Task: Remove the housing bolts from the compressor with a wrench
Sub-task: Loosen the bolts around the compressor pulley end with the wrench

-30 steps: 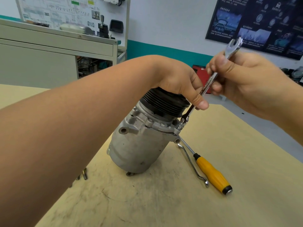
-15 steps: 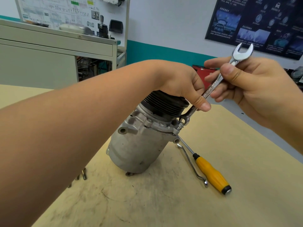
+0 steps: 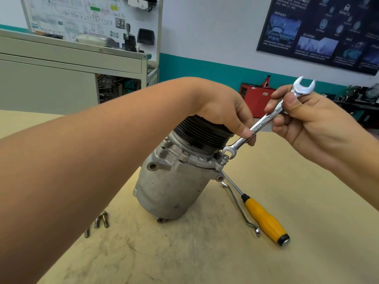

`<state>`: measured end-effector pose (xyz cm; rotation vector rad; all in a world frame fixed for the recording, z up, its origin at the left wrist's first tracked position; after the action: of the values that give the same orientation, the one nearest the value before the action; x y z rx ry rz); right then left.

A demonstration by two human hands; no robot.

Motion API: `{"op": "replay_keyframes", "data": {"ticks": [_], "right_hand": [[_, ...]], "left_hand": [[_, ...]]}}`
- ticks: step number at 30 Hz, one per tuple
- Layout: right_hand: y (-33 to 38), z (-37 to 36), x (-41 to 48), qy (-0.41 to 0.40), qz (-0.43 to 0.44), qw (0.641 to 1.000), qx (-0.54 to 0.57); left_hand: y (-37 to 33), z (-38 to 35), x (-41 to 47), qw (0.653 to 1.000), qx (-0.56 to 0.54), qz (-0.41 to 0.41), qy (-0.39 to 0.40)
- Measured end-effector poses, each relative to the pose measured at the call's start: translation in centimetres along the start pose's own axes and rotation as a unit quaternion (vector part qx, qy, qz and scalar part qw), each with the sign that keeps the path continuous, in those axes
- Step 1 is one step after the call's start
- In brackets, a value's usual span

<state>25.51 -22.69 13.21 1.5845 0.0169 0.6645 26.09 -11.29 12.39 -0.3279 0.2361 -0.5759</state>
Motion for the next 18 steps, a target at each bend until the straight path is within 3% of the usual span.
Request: {"op": "replay_keyframes", "data": {"ticks": [6, 11, 18], "right_hand": [[-1.1, -0.3, 0.6, 0.021, -0.003, 0.995, 0.095], [-1.2, -0.8, 1.1, 0.027, -0.002, 0.995, 0.097], [-0.9, -0.8, 1.2, -0.019, 0.005, 1.0, -0.007]], "left_hand": [[0.0, -0.2, -0.1, 1.0, -0.011, -0.005, 0.028], [0.3, 0.1, 0.3, 1.0, 0.011, 0.004, 0.006], [0.6, 0.6, 0.7, 0.999, 0.031, 0.022, -0.031]]}}
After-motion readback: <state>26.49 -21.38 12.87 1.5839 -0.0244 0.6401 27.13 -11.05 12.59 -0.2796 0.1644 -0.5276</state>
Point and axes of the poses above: each hand's wrist, its own x-axis towards the middle knuckle, its own z-axis out of the back of the hand, y = z × x, the point moved 8 cm from there along x, towards the middle knuckle, and after that the axes turned 3 degrees about y, right-handed, at the moved point
